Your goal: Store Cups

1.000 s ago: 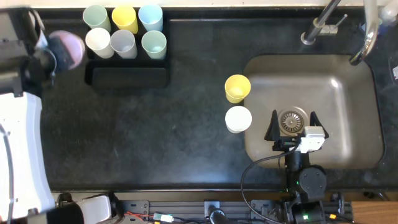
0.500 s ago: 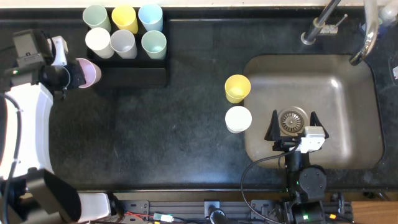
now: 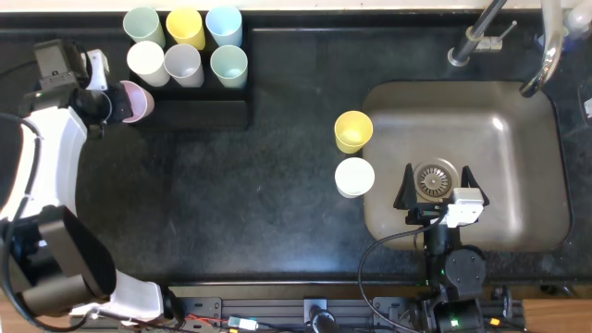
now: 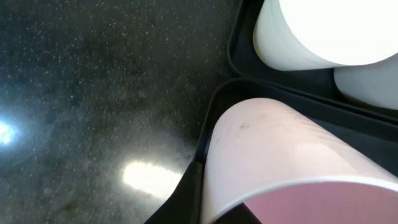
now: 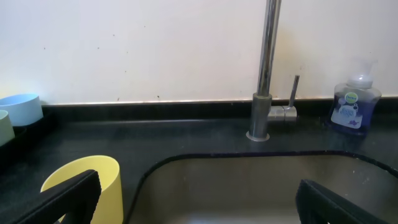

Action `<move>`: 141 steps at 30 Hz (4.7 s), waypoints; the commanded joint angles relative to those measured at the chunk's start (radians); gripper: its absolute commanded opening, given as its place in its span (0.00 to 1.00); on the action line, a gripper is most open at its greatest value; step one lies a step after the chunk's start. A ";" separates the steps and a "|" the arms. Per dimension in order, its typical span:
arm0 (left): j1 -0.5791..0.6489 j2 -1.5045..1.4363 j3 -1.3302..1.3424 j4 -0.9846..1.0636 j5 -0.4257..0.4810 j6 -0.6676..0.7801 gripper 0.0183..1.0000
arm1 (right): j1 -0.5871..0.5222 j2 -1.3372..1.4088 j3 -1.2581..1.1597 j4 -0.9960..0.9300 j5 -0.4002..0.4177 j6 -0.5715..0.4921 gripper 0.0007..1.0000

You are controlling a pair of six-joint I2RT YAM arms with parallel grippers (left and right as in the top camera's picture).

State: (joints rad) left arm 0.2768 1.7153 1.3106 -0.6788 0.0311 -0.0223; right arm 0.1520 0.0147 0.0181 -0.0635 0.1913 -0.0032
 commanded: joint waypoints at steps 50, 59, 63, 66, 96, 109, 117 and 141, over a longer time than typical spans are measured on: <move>-1.044 0.116 0.221 -0.024 -0.130 -0.563 0.94 | -0.001 -0.011 -0.013 0.007 0.009 0.004 1.00; -1.044 0.235 0.235 0.044 -0.201 -0.615 0.83 | -0.001 -0.011 -0.013 0.007 0.009 0.004 1.00; -1.044 0.294 0.275 0.048 -0.201 -0.615 0.66 | -0.001 -0.011 -0.013 0.007 0.009 0.003 1.00; -1.044 0.325 0.305 0.049 -0.209 -0.607 0.25 | -0.001 -0.011 -0.013 0.008 0.009 0.004 1.00; -0.378 -0.022 0.283 -0.501 -0.317 -1.453 0.02 | -0.001 -0.011 -0.013 0.007 0.009 0.003 1.00; -0.376 0.094 0.283 -0.481 -0.267 -1.471 0.02 | -0.001 -0.011 -0.013 0.007 0.009 0.004 1.00; -0.376 0.145 0.279 -0.489 -0.260 -1.470 0.02 | -0.001 -0.011 -0.013 0.007 0.009 0.004 1.00; -0.375 0.120 0.279 -0.432 -0.305 -1.419 0.30 | -0.001 -0.011 -0.013 0.007 0.009 0.004 1.00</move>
State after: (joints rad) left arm -0.1040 1.9247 1.5955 -1.1042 -0.2249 -1.4631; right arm 0.1520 0.0147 0.0181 -0.0639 0.1913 -0.0036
